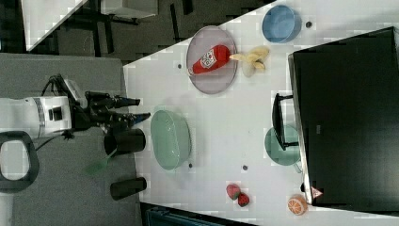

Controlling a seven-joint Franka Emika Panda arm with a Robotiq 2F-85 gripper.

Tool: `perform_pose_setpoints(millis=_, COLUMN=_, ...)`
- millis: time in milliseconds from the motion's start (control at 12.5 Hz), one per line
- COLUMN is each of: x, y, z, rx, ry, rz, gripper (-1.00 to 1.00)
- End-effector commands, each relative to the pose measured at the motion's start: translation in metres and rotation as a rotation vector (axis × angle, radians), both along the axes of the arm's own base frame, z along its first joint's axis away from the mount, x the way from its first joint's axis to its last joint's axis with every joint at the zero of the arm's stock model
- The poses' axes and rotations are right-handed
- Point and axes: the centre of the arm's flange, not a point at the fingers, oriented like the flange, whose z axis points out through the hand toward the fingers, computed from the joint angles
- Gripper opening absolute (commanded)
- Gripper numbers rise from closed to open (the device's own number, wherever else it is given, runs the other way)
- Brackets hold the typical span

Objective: Drag strainer left to right.

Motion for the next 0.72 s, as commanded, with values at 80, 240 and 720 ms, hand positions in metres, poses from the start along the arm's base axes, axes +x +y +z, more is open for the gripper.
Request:
perform_pose_setpoints(millis=80, x=-0.142, y=-0.038, z=0.099, rx=0.018, ry=-0.009, rz=-0.167, gripper=0.59)
perform_pose_setpoints(millis=240, x=-0.142, y=-0.036, z=0.099, rx=0.019, ry=-0.008, rz=-0.164, gripper=1.00)
perform_pose_setpoints(millis=720, x=-0.103, y=0.092, z=0.057, rx=0.031, ry=-0.004, rz=-0.052, gripper=1.00)
